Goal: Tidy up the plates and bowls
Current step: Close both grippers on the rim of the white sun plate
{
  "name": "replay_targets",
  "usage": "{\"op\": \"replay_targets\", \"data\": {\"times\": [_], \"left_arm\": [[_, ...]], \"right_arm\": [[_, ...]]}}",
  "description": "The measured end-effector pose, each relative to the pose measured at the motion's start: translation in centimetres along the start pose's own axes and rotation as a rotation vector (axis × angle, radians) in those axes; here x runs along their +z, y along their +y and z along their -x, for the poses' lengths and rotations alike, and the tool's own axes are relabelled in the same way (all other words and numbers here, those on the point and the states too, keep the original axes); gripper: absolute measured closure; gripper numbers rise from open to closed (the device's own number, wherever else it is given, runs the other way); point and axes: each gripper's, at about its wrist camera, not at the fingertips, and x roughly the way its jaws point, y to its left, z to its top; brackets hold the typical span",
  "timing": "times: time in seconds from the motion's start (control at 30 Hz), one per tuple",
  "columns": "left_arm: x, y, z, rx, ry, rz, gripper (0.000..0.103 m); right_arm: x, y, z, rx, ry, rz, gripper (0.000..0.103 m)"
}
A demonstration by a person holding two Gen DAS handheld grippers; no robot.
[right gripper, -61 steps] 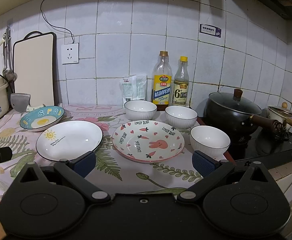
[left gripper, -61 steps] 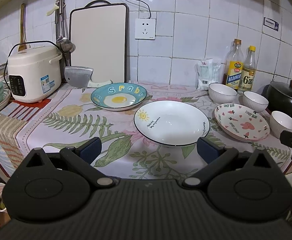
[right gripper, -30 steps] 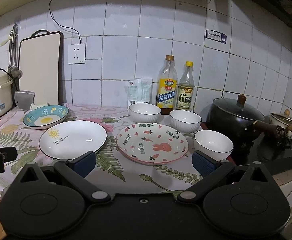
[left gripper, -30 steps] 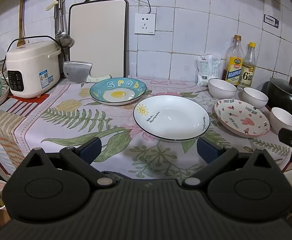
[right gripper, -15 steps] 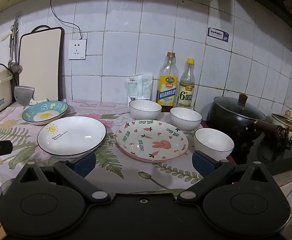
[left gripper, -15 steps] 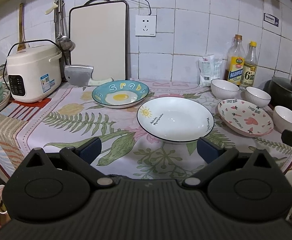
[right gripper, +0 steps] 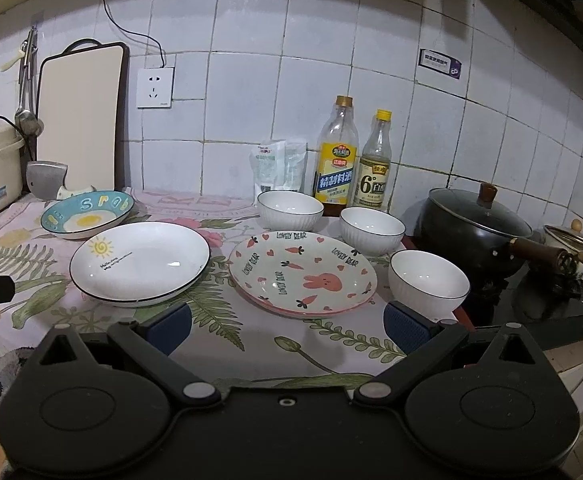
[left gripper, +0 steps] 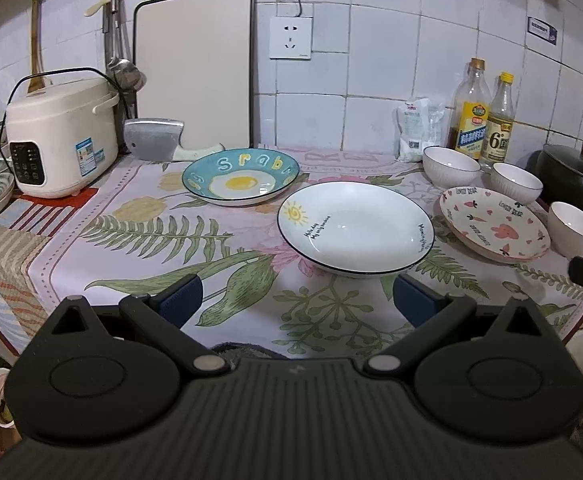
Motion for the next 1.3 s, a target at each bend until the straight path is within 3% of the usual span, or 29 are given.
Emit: {"op": "replay_targets", "data": {"times": [0.23,0.33,0.53,0.57,0.63,0.7,0.8,0.97,1.13,1.23,1.3], "left_arm": [[0.4,-0.1,-0.9,-0.019,0.002,-0.017,0.0],[0.6,0.2,-1.3,0.027,-0.055,-0.014,0.0],[1.4,1.4,-2.9,0.007,-0.16,-0.011,0.0],[1.5,1.8,-3.7,-0.003,-0.152,0.004,0.0],[1.9,2.3,-5.6,-0.021,-0.117,0.031,0.0],[2.2,2.8,-8.0,-0.039,-0.056,0.054,0.003],[2.5,3.0,-11.3,-0.052,0.03,0.076,0.007],[2.8,3.2,-16.5,-0.127,0.183,0.142,0.032],[2.2,2.4,-18.9,-0.13,0.19,0.107,0.051],[2.0,2.2,-19.7,-0.12,0.208,0.11,0.069],[1.8,2.3,-20.0,-0.133,0.215,0.13,0.072]], "right_arm": [[0.1,1.0,-2.2,0.084,-0.036,0.018,0.0],[-0.2,1.6,-4.1,0.164,-0.077,0.013,0.0],[0.0,2.5,-9.6,0.358,-0.023,-0.081,0.0],[0.1,3.0,-10.5,0.37,-0.004,-0.08,0.001],[0.2,3.8,-12.3,0.411,0.038,-0.076,0.011],[0.1,4.5,-14.0,0.442,0.094,-0.096,0.012],[-0.2,5.2,-16.3,0.478,0.173,-0.138,0.024],[-0.3,5.4,-18.8,0.492,0.247,-0.214,0.04],[-0.3,5.7,-20.3,0.463,0.255,-0.234,0.065],[-0.3,5.8,-20.5,0.45,0.243,-0.214,0.065],[-0.3,5.7,-20.6,0.452,0.228,-0.198,0.065]]}}
